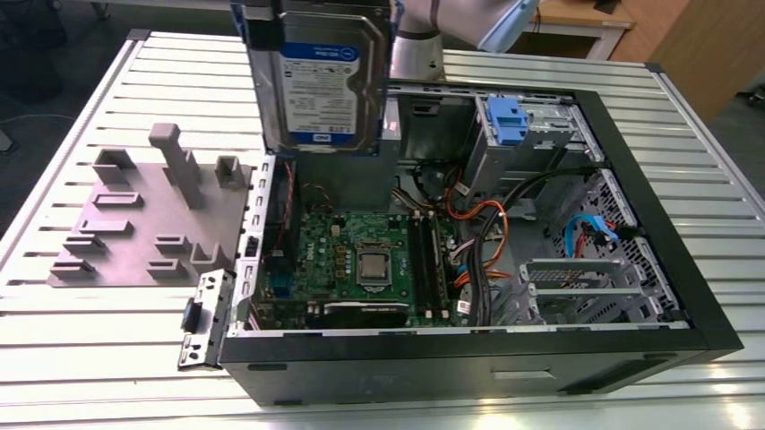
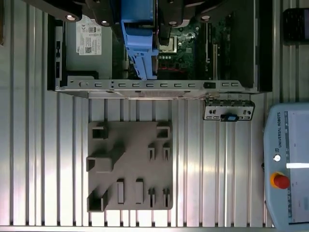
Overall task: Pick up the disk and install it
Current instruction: 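Pick up the disk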
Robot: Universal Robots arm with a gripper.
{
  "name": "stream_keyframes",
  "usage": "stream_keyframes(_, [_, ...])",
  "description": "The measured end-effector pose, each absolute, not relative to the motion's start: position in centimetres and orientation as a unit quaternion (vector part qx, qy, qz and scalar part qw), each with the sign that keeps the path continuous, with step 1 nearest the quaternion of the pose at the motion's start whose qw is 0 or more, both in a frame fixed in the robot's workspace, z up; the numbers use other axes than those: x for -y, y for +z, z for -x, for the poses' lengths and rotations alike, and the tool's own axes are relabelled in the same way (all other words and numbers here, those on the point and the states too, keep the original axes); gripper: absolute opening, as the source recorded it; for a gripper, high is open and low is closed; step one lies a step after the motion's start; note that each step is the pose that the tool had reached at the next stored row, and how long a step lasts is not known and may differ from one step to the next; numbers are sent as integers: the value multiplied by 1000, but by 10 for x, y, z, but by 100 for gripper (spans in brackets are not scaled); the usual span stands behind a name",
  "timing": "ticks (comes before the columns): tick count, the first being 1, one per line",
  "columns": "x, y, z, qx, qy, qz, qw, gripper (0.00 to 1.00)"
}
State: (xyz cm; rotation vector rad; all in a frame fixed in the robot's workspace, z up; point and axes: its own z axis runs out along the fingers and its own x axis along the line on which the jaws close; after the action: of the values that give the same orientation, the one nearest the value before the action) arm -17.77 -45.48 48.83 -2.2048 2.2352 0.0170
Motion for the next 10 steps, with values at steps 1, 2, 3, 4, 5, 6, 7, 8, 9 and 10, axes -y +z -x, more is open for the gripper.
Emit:
stream_keyframes(1, [455,488,173,-712,5,702,1,37])
stream_keyframes(2, [455,488,169,-712,5,702,1,37])
stream_keyframes(3, [455,488,164,-712,5,702,1,37])
stream_keyframes(4, [455,488,160,-712,5,702,1,37])
stream_keyframes(5, [455,488,155,-712,5,702,1,37])
stream_keyframes(6, [455,488,150,-712,5,702,1,37])
stream_keyframes(7, [455,488,146,-712,5,702,1,37])
stream_keyframes(8, [455,487,141,-712,5,702,1,37])
stream_keyframes(9, [455,487,137,-712,5,702,1,37])
stream_keyframes(10, [455,487,132,-712,5,702,1,37])
